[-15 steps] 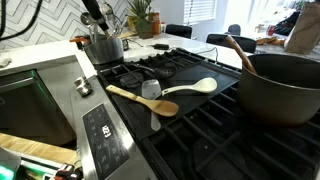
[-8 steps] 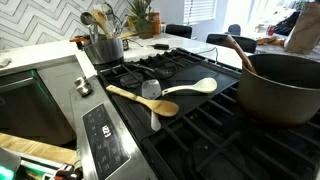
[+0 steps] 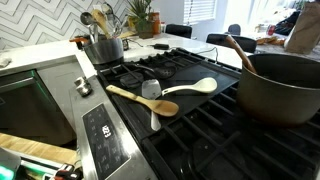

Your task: Remove the wooden spoon from the silver holder and put it on the stove.

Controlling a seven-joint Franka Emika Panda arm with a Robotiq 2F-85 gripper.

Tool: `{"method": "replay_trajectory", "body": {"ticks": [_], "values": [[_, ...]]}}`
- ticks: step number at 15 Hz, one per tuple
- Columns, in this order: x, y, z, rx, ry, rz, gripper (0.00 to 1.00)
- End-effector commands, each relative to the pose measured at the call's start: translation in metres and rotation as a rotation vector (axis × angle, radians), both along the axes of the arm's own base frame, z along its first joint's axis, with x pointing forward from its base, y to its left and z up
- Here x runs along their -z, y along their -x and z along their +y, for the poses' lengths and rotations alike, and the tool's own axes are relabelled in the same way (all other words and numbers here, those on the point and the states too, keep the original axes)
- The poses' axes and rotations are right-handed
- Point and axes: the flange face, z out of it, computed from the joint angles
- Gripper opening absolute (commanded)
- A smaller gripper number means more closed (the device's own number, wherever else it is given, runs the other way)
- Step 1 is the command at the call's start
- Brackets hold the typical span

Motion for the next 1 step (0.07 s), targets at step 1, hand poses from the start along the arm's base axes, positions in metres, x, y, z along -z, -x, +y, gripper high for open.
{"method": "replay_trajectory", "body": {"ticks": [1], "values": [[-0.0005, -0.0004, -0.0002, -0.001, -0.001, 0.001, 1.0]]}}
